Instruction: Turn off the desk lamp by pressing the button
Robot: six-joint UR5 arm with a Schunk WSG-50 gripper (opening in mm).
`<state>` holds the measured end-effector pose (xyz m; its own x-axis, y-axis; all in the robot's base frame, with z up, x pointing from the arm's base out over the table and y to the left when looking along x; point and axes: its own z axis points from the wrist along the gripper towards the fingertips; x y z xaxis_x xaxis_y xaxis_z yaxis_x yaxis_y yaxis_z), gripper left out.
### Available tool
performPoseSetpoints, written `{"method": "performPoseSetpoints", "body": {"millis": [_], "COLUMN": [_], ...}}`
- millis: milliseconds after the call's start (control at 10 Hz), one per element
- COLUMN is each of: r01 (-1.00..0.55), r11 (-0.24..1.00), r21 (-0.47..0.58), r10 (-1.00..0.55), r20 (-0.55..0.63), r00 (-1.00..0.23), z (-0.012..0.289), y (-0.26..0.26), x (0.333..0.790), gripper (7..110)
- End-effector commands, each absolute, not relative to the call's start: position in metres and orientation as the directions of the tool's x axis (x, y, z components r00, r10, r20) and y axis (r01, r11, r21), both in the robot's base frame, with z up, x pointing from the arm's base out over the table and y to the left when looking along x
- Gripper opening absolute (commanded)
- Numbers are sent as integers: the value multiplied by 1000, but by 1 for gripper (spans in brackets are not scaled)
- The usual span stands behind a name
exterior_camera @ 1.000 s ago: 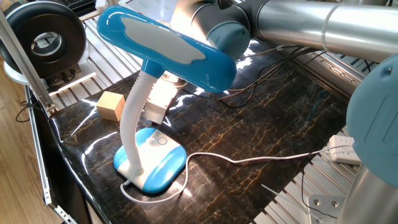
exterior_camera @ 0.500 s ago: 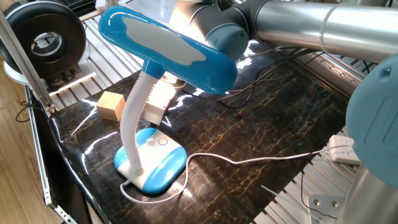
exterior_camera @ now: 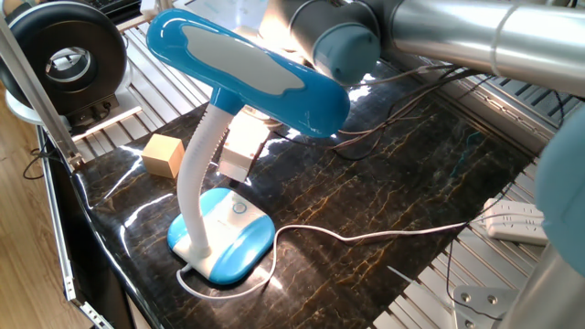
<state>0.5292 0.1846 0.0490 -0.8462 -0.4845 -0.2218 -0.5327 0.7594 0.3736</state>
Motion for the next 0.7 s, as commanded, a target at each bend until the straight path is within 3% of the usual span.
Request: {"method": "performPoseSetpoints", "body": {"millis": [0,600], "r01": [-513,-516], "r11": [773,775], "r21": [372,365], "r10": [-461,-463], "r20": [-227,-228], "r00": [-858,-856], "z": [52,51], "y": [178,177], "x": [523,523], "gripper": [7,7]}}
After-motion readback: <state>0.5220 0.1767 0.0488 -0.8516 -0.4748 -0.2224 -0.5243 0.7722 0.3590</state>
